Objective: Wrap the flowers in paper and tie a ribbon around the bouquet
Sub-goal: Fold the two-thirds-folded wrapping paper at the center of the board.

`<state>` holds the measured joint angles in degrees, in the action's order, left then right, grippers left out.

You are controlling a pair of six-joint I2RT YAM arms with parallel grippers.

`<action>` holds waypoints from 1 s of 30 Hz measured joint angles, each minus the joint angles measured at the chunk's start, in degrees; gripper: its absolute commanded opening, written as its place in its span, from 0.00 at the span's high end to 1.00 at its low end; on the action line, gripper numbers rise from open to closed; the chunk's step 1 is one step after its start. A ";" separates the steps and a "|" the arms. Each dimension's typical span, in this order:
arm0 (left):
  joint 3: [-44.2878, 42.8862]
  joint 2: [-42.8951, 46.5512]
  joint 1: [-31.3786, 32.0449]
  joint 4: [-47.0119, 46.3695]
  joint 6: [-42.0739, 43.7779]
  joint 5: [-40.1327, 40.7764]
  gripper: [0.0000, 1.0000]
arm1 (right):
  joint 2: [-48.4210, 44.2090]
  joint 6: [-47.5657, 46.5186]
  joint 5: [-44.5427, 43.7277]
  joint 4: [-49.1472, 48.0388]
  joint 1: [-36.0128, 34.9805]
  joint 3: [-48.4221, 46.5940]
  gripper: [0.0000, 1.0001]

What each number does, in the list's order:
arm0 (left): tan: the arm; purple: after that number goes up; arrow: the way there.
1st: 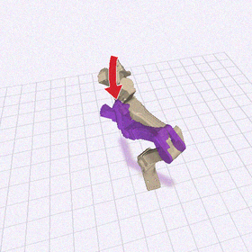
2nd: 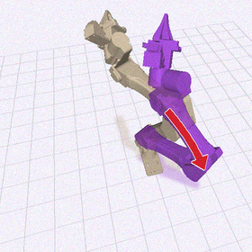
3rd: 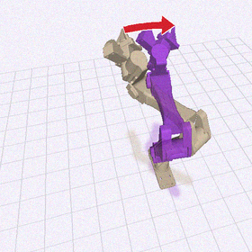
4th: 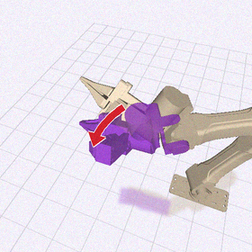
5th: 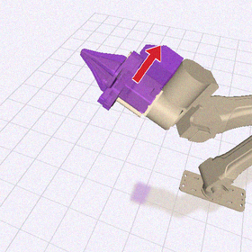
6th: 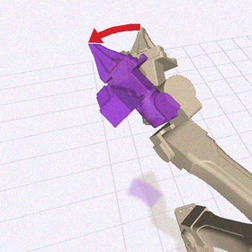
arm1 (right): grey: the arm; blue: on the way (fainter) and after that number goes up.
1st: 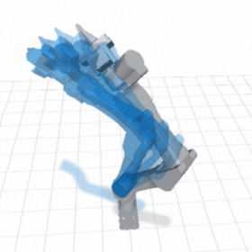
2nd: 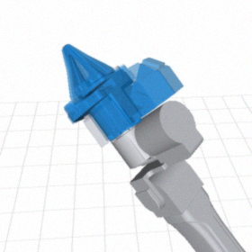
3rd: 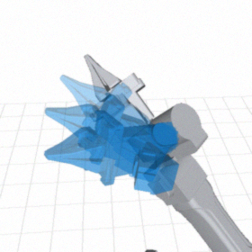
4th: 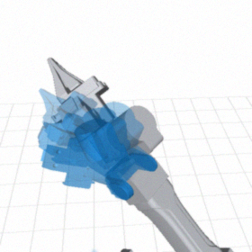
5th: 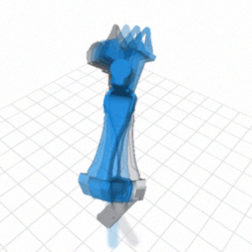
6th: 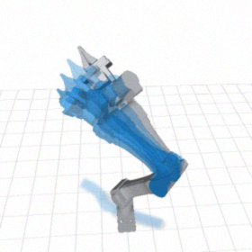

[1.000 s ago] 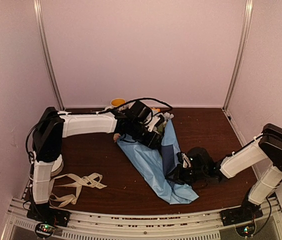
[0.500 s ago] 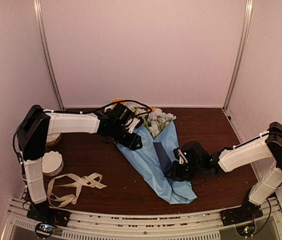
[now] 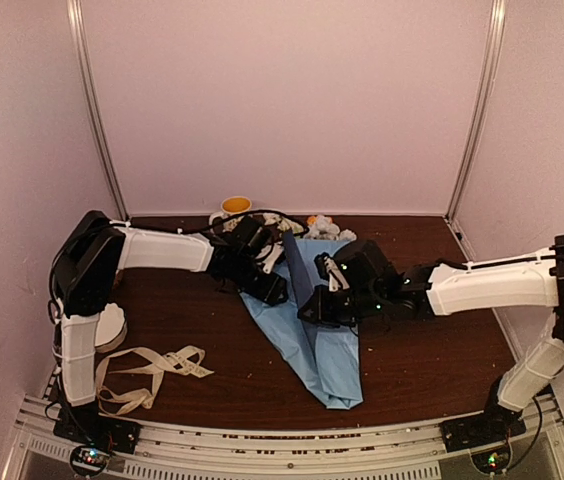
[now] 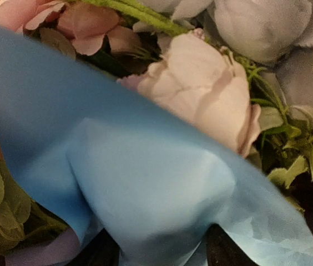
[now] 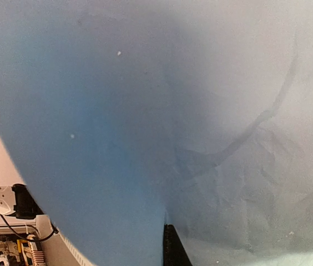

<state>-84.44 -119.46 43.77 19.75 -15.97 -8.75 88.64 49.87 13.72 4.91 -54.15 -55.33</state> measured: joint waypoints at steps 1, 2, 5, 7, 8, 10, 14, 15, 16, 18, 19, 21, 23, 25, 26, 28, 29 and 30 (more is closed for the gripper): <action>-0.13 -0.33 0.00 -0.20 0.00 -0.02 0.44 | 1.46 -0.15 0.17 -0.04 -0.24 -0.70 1.00; -0.28 -0.57 0.00 -0.31 0.00 -0.07 0.43 | 3.10 -0.22 0.46 -0.15 -0.46 -1.25 1.00; -0.39 -0.68 0.00 -0.46 0.02 -0.31 0.43 | 8.63 -0.61 1.73 -0.26 -0.94 -2.47 1.00; -0.44 -0.68 0.00 -0.52 0.02 -0.48 0.41 | 11.80 -0.79 2.10 -0.28 -1.20 -2.82 1.00; -0.44 -0.68 0.00 -0.52 0.02 -0.57 0.41 | 13.00 -0.92 2.19 -0.28 -1.31 -2.84 1.00; -0.44 -0.68 -0.31 -0.50 0.02 -0.94 0.39 | 14.71 -1.22 2.27 -0.33 -1.40 -2.84 1.00; -0.44 -0.07 -1.38 -0.44 0.07 -2.03 0.32 | 15.89 -1.70 2.25 -0.46 -1.42 -2.84 1.00; -0.44 0.44 -1.90 -0.33 0.22 -2.36 0.31 | 16.02 -1.73 2.25 -0.48 -1.44 -2.84 1.00; -0.44 1.01 -2.38 -0.20 0.46 -2.51 0.30 | 16.13 -1.73 2.25 -0.55 -1.44 -2.84 1.00; -0.39 2.97 -3.61 0.26 0.92 -2.64 0.29 | 16.28 -1.73 2.25 -0.63 -1.46 -2.84 1.00; -0.20 4.61 -4.37 0.42 1.14 -2.62 0.28 | 16.31 -1.73 2.25 -0.61 -1.46 -2.82 1.00; 0.85 8.68 -5.88 0.59 1.53 -2.60 0.28 | 16.33 -1.73 2.19 -0.61 -1.49 -2.82 1.00; 2.69 13.64 -7.06 0.79 1.75 -2.49 0.27 | 16.33 -1.73 1.90 -0.55 -1.51 -2.82 1.00; 5.22 19.58 -8.07 0.57 1.68 -2.34 0.26 | 16.33 -1.70 1.70 -0.44 -1.51 -2.82 1.00; 6.34 21.77 -8.22 0.33 1.49 -2.45 0.25 | 16.33 -1.70 1.57 -0.39 -1.53 -2.82 1.00; 10.64 27.36 -8.13 -1.95 0.42 -4.31 0.24 | 16.33 -1.70 1.36 -0.31 -1.62 -2.82 1.00; 13.07 29.68 -7.72 -3.28 -0.11 -5.40 0.24 | 16.33 -1.70 1.25 -0.26 -1.70 -2.82 1.00; 15.19 31.45 -7.04 -4.20 -0.26 -5.99 0.24 | 16.33 -1.70 1.16 -0.22 -1.81 -2.82 1.00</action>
<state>-69.25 -88.01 36.73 15.55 -16.23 -14.74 104.97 48.16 14.87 4.69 -55.96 -58.15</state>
